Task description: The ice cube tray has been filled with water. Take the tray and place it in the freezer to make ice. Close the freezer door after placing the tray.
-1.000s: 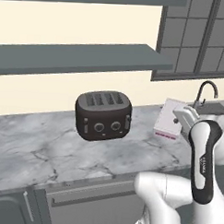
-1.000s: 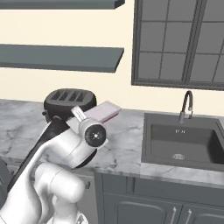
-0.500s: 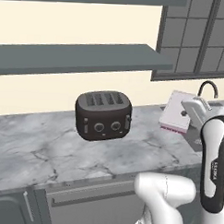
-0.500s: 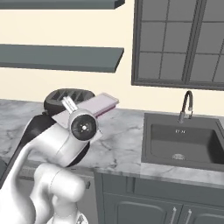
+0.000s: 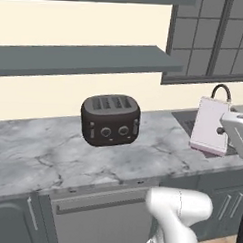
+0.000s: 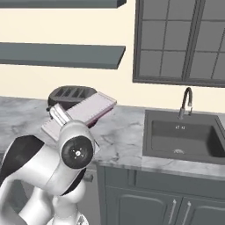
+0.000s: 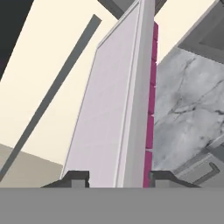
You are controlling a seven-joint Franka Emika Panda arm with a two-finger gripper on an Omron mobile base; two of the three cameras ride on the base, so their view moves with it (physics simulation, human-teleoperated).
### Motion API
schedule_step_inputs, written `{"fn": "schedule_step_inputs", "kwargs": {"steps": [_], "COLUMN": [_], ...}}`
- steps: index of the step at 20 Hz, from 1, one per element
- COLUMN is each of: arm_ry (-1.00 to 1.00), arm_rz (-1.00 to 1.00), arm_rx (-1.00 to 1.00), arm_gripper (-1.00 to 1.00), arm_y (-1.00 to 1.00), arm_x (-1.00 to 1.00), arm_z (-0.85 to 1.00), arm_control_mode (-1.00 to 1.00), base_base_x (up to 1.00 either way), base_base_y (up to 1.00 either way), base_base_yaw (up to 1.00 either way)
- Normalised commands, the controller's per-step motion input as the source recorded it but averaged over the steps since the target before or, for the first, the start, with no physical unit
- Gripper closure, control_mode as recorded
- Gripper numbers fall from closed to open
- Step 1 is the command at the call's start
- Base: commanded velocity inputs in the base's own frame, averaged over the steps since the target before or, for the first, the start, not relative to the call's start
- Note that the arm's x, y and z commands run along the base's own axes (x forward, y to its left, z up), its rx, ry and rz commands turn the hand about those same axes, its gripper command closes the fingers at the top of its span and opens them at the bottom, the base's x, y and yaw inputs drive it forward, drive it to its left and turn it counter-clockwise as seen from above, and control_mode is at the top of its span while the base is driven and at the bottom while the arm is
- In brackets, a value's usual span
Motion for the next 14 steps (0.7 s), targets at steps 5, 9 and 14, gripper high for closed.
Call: {"fn": "schedule_step_inputs", "kwargs": {"steps": [5,9,14], "arm_ry": [0.00,0.00,0.00], "arm_rz": [0.00,0.00,0.00], "arm_rx": [0.00,0.00,0.00], "arm_gripper": [1.00,1.00,1.00], "arm_y": [0.00,0.00,0.00], "arm_x": [0.00,0.00,0.00], "arm_z": [0.00,0.00,0.00], "arm_control_mode": [1.00,1.00,1.00], "base_base_x": [-0.69,-0.19,-0.01], "base_base_y": [-0.13,-0.24,-0.13], "base_base_yaw": [-0.39,-0.79,-0.88]}}
